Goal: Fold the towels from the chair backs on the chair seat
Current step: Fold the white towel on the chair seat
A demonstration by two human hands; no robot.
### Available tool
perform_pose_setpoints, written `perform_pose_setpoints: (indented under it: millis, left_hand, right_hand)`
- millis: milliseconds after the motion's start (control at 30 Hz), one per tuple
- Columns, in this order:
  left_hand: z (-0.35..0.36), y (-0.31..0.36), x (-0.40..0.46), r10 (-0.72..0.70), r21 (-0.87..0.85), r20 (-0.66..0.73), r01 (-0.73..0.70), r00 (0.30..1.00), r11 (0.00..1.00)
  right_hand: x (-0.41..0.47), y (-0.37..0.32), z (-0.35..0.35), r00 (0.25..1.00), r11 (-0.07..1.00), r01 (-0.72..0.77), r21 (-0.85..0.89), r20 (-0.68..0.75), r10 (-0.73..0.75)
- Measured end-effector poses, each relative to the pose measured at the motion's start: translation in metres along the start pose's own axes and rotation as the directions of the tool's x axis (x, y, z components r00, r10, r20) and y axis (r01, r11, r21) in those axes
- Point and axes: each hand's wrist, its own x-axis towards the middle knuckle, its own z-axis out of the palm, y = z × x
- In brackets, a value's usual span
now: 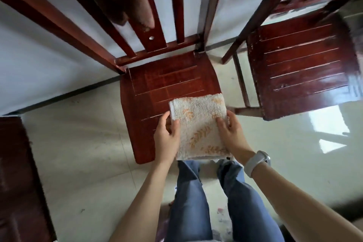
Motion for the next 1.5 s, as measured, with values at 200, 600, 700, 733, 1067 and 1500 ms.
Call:
perform_pose_setpoints:
  millis: [200,600,700,733,1067,1500]
  left_hand:
    - [0.081,0.094,-0.047,0.186,0.19,0.208,-0.226,0.96,0.955]
    - [0.381,0.274,-0.214,0.317,0.23,0.59,-0.53,0.743,0.816]
    - [0.444,0.313,-0.243,0.357,0.21,0.687,-0.643,0.633,0.736]
    - [0.465,0.326,-0.251,0.357,0.206,0.715,-0.669,0.601,0.714]
    - [0.68,0.458,-0.275,0.349,0.137,0.815,-0.74,0.462,0.658]
    - [0.962,0.638,-0.32,0.337,0.015,0.909,-0.826,0.246,0.563]
  right_hand:
    - [-0.045,0.004,-0.126,0.976,0.992,0.072,0.102,-0.21,-0.049]
    - [-0.144,0.112,-0.451,0.79,0.947,0.087,0.311,-0.6,0.124]
    - [-0.156,0.134,-0.51,0.73,0.908,0.119,0.402,-0.655,0.194]
    - [-0.159,0.139,-0.528,0.715,0.892,0.134,0.433,-0.665,0.216]
    - [-0.114,0.15,-0.74,0.531,0.844,0.253,0.474,-0.797,0.288]
    - [-0.055,0.159,-1.033,0.366,0.797,0.279,0.535,-0.827,0.427]
